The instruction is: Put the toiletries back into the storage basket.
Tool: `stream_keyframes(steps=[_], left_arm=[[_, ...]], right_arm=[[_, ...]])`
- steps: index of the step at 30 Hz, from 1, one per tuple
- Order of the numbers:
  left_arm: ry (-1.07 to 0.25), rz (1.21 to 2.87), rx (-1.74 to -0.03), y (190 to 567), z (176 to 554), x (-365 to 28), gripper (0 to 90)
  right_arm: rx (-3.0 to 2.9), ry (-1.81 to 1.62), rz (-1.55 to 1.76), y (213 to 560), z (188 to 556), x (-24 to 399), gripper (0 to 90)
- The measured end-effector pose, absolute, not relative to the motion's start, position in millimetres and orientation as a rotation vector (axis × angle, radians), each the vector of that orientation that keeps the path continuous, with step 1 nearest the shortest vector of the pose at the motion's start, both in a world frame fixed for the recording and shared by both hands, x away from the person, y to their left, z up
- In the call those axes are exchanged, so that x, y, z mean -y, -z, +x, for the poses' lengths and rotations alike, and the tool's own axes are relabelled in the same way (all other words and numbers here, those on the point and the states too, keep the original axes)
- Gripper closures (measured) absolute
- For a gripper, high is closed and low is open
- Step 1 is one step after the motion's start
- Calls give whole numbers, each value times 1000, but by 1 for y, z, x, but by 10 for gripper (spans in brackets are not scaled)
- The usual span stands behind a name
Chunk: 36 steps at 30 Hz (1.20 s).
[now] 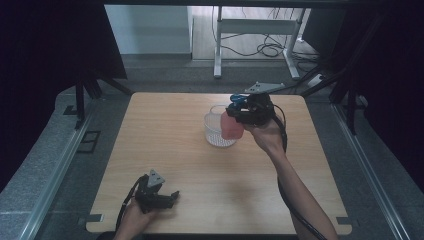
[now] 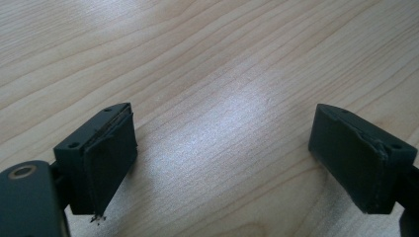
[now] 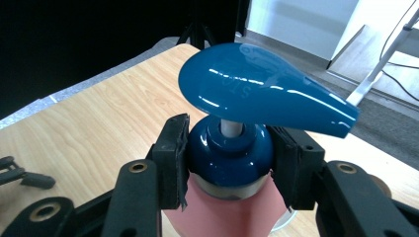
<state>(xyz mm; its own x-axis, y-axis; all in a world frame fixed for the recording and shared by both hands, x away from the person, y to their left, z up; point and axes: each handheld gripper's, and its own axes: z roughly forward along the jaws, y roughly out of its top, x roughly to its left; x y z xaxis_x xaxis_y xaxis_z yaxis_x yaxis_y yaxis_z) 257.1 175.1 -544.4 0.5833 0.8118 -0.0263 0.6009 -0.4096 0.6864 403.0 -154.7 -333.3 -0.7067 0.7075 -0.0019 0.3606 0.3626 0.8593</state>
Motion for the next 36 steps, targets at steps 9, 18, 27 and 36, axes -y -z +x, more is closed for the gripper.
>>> stream_keyframes(steps=[9, 18, 27, 36], left_arm=[[-412, 2151, -1118, 544, 257, -175, 107], [-412, 2149, -1119, 545, 257, -175, 107], [-412, 2149, -1119, 545, 257, -175, 107], [-411, 2149, -1119, 545, 257, -175, 107]], right_arm=[[-2239, -1271, 955, 335, 418, 153, 530], [-2224, -1276, 980, 339, 432, 151, 530], [-2224, -1264, 974, 343, 441, 144, 530], [-2223, -1247, 964, 350, 450, 135, 530]])
